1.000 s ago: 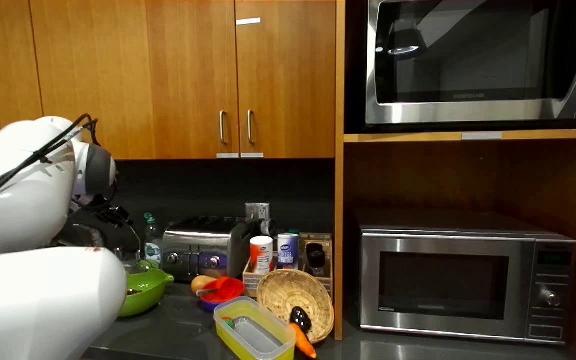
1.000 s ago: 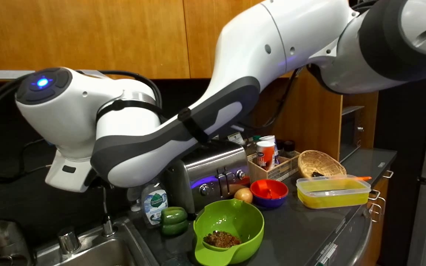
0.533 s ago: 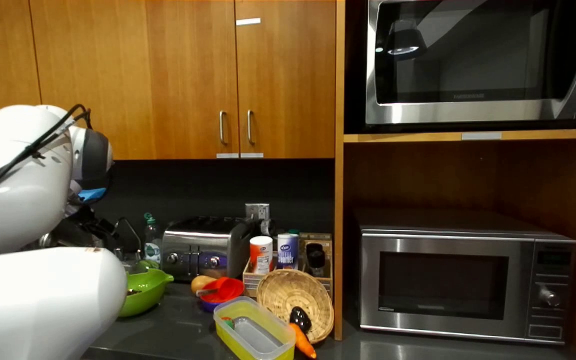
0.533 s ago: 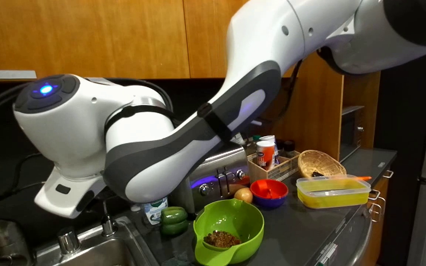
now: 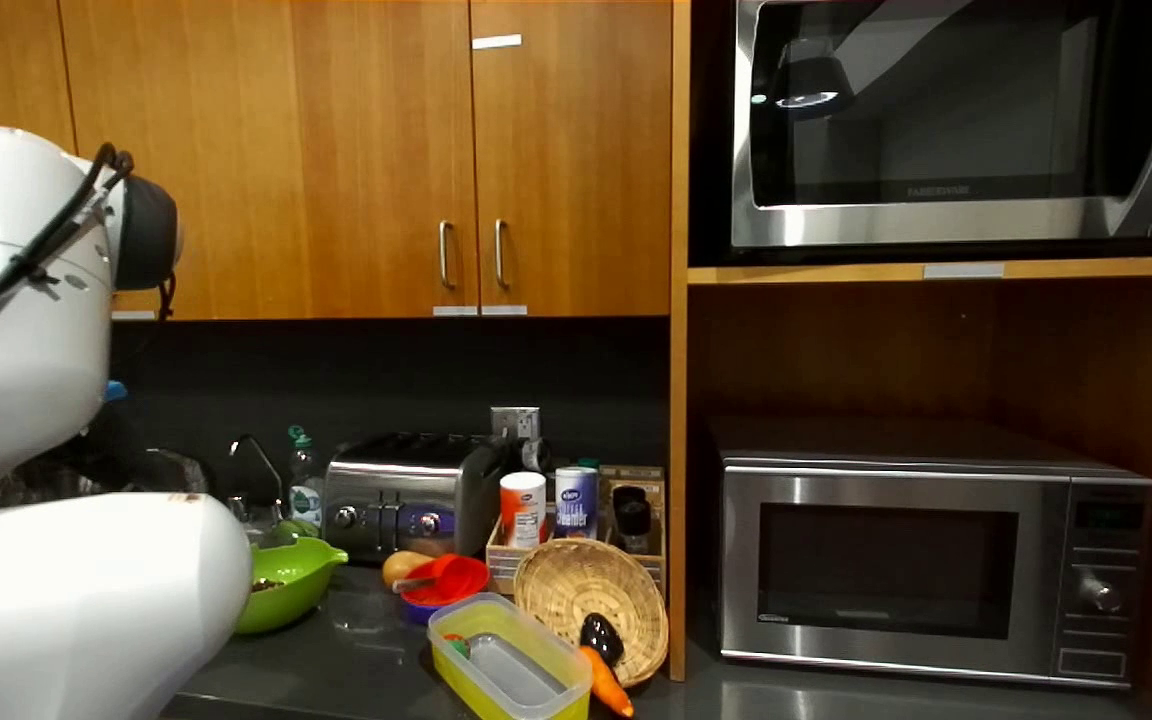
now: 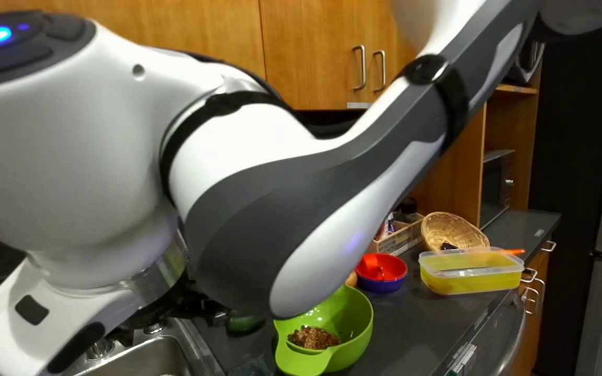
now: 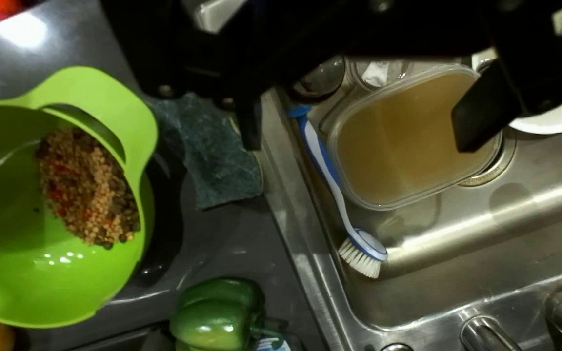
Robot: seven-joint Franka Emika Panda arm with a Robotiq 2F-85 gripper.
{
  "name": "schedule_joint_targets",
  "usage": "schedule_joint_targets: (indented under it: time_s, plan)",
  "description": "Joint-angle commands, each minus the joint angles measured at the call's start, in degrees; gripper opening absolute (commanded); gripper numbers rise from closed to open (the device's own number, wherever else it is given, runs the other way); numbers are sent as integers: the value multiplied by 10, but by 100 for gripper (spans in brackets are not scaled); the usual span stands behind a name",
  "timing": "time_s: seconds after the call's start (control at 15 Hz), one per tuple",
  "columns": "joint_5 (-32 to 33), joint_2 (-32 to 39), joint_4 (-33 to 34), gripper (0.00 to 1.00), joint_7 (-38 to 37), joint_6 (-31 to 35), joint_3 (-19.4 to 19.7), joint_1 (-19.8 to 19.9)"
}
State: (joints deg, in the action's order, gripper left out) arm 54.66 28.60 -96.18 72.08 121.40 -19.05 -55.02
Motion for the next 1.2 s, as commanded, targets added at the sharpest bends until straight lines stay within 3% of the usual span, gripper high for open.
schedule_joint_targets:
  time_s: [0.0,0.53,1.0,1.13]
  plan:
    - [6,-78,-84,100,-81,-32,-8,-1]
    - [39,-162,-157,100,-298,-166,-16,21]
    - [108,-256,-241,100,-499,-116,-34,57]
    - [165,-268,-249,100,-533,-112,-41,58]
